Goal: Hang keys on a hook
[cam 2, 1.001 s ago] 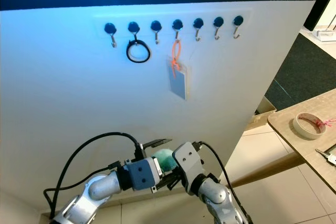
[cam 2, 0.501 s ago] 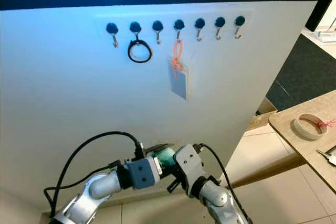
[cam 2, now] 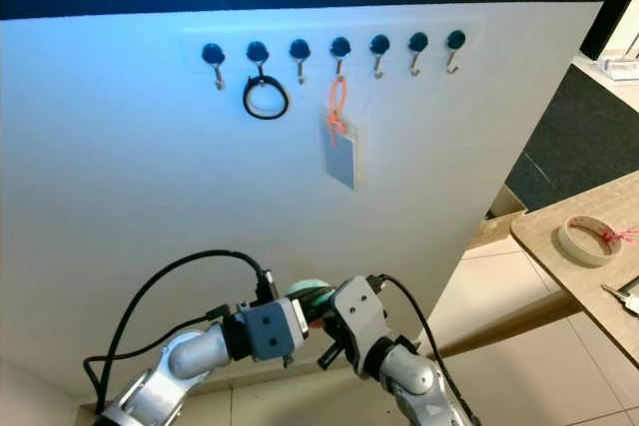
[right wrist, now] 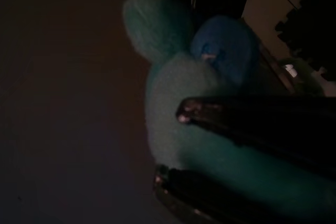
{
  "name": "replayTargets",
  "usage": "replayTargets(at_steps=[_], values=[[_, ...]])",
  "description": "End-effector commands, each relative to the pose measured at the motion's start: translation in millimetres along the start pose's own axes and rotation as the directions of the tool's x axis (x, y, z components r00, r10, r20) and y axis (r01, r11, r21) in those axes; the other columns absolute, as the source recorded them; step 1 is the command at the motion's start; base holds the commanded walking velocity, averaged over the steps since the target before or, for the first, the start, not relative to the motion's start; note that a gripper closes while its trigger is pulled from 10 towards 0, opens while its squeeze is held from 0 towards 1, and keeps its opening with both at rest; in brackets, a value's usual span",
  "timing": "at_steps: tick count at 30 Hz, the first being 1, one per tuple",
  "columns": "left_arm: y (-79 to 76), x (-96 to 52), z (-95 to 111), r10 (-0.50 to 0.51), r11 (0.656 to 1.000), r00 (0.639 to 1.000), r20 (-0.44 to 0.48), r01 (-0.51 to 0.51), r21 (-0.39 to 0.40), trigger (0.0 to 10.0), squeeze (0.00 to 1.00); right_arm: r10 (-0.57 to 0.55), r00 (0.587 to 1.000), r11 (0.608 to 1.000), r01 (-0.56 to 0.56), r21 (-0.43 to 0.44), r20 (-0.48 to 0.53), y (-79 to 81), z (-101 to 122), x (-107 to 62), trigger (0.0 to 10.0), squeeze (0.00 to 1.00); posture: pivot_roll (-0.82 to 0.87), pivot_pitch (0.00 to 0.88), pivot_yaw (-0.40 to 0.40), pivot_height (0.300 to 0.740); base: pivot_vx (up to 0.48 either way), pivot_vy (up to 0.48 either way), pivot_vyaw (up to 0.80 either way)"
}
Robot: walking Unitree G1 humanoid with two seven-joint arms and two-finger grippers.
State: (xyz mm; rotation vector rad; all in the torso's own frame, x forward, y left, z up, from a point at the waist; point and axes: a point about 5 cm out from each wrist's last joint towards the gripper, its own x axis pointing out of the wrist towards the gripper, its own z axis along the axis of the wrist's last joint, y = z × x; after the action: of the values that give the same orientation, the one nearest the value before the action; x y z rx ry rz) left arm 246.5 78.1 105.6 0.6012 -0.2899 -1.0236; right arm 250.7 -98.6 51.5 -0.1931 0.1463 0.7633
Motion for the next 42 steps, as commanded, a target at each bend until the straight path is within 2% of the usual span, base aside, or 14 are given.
replayTargets(at_steps=[1, 3, 5, 6, 16, 17, 18, 19, 22, 26, 33, 37, 40, 42], values=[[-2.1, -3.5, -4, -0.01, 1.0, 1.0, -0.018, 0.01, -0.005, 10.0, 0.0, 0.022, 1.0, 1.0, -0.022, -0.011, -0.006, 2.8, -1, -1.6, 10.0, 0.0, 0.04, 0.099, -0.016, 0.74, 0.0, 0.0, 0.0], [-1.8, -3.4, -4, -0.008, 1.0, 1.0, -0.019, 0.008, -0.003, 10.0, 0.0, 0.025, 1.0, 1.0, -0.025, -0.009, -0.006, 3.1, -1, -1.5, 10.0, 0.0, 0.04, 0.1, -0.016, 0.74, 0.0, 0.0, 0.0], [-1.4, -3.4, -5, -0.006, 1.0, 1.0, -0.021, 0.006, -0.002, 10.0, 0.0, 0.029, 1.0, 1.0, -0.029, -0.004, -0.005, 3.2, -1, -1.2, 10.0, 0.61, 0.05, 0.101, -0.017, 0.74, 0.0, 0.0, 0.0], [-1.1, -3.5, -5, -0.004, 1.0, 1.0, -0.022, 0.004, -0.002, 10.0, 0.0, 0.029, 1.0, 1.0, -0.029, 0.0, -0.003, 3.2, 0, -1.0, 10.0, 1.0, 0.05, 0.102, -0.017, 0.74, 0.0, 0.0, 0.0], [0.2, -3.1, -5, 0.003, 1.0, 1.0, -0.026, -0.003, -0.002, 10.0, 0.0, 0.013, 1.0, 1.0, -0.013, -0.015, 0.002, 0.4, 1, -0.3, 10.0, 1.0, 0.05, 0.104, -0.019, 0.74, 0.0, 0.0, 0.0], [0.4, -3.1, -5, 0.006, 1.0, 1.0, -0.027, -0.006, -0.004, 10.0, 0.0, 0.004, 1.0, 1.0, -0.004, -0.021, 0.003, -0.7, 1, -0.6, 10.0, 0.52, 0.05, 0.105, -0.02, 0.74, 0.0, 0.0, 0.0], [0.4, -3.1, -5, 0.006, 1.0, 1.0, -0.027, -0.006, -0.004, 10.0, 0.0, 0.004, 1.0, 1.0, -0.004, -0.021, 0.003, -0.7, 1, -0.6, 10.0, 0.52, 0.05, 0.105, -0.02, 0.74, 0.0, 0.0, 0.0], [1.0, -3.6, -6, 0.014, 1.0, 0.999, -0.029, -0.014, -0.008, 10.0, 0.0, -0.015, 1.0, 1.0, 0.015, -0.027, 0.003, -2.4, 0, -2.2, 10.0, 0.0, 0.05, 0.105, -0.02, 0.74, 0.0, 0.0, 0.0], [3.2, -5.0, -8, 0.031, 0.999, 0.999, -0.039, -0.032, -0.013, 10.0, 0.0, -0.058, 0.998, 0.998, 0.058, -0.016, 0.001, -6.4, -4, -6.6, 10.0, 0.0, 0.05, 0.105, -0.021, 0.74, 0.0, 0.0, 0.0], [8.8, -11.3, -14, 0.041, 0.999, 0.996, -0.076, -0.041, 0.01, 10.0, 0.0, -0.213, 0.974, 0.977, 0.213, -0.007, -0.083, -21.3, -35, -28.5, 10.0, 0.0, 0.05, 0.107, -0.021, 0.74, 0.0, 0.0, 0.0], [28.4, -17.2, -16, 0.17, 0.985, 0.982, -0.079, -0.171, -0.002, 10.0, 0.0, -0.278, 0.922, 0.96, 0.279, -0.035, -0.269, -23.1, -81, -62.9, 10.0, 0.0, 0.05, 0.109, -0.023, 0.74, 0.0, 0.0, 0.0], [33.4, -18.6, -16, 0.217, 0.974, 0.973, -0.08, -0.221, -0.042, 10.0, 0.0, -0.314, 0.898, 0.945, 0.328, -0.007, -0.307, -24.1, -90, -70.5, 10.0, 0.0, 0.05, 0.111, -0.023, 0.74, 0.0, 0.0, 0.0], [35.9, -22.1, -20, 0.233, 0.961, 0.967, -0.104, -0.245, -0.127, 10.0, 0.0, -0.37, 0.877, 0.92, 0.392, 0.012, -0.307, -29.0, -92, -73.1, 10.0, 0.0, 0.05, 0.112, -0.021, 0.74, 0.0, 0.0, 0.0], [28.7, -29.0, -32, 0.148, 0.945, 0.973, -0.179, -0.192, -0.266, 10.0, 0.0, -0.401, 0.874, 0.907, 0.421, 0.015, -0.273, -32.4, -87, -70.3, 10.0, 0.0, 0.04, 0.113, -0.021, 0.74, 0.0, 0.0, 0.0]])
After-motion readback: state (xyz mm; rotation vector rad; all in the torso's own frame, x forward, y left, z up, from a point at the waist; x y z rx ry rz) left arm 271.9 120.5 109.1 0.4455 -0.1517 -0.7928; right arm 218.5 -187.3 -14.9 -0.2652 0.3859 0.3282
